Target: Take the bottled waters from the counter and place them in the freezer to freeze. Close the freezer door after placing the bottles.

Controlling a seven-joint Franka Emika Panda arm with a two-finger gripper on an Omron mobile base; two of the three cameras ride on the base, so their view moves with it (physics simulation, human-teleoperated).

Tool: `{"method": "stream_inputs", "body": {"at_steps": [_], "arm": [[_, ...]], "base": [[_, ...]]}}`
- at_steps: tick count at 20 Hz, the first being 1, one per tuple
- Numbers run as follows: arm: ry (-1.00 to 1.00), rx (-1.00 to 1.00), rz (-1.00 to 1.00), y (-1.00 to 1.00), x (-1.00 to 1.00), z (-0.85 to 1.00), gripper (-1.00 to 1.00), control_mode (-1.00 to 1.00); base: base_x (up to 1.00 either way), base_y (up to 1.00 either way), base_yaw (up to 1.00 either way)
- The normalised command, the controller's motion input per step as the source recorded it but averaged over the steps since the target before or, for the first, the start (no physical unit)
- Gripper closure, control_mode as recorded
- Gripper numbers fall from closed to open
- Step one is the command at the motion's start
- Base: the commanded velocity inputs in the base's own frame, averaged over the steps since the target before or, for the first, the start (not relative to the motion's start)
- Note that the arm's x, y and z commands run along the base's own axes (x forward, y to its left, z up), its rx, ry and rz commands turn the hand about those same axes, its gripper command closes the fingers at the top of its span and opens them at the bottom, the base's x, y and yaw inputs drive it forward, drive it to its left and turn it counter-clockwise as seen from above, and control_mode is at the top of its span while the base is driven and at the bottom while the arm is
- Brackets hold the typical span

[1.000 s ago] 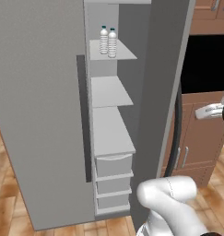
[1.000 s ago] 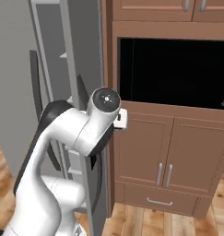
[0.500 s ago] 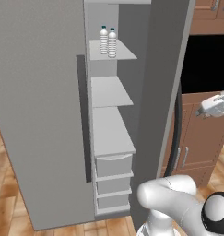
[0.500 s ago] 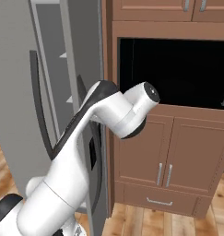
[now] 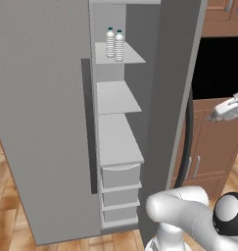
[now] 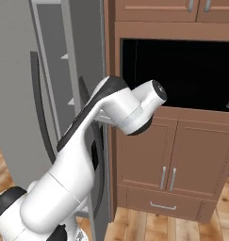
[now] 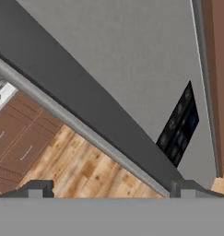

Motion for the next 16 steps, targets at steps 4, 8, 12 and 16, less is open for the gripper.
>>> {"method": "stream_inputs", "body": {"at_steps": [4, 8, 12, 16], "arm": [[-0.11, 0.0, 0.0, 0.04, 0.28, -0.26, -1.0, -1.0], [-0.04, 0.0, 0.0, 0.08, 0.31, -0.28, -1.0, -1.0], [0.0, 0.0, 0.0, 0.0, 0.24, -0.17, -1.0, -1.0], [0.01, 0.0, 0.0, 0.03, 0.16, -0.01, -1.0, -1.0]], "base": [[0.0, 0.0, 0.0], [0.0, 0.0, 0.0], [0.0, 0.0, 0.0], [0.0, 0.0, 0.0]]}}
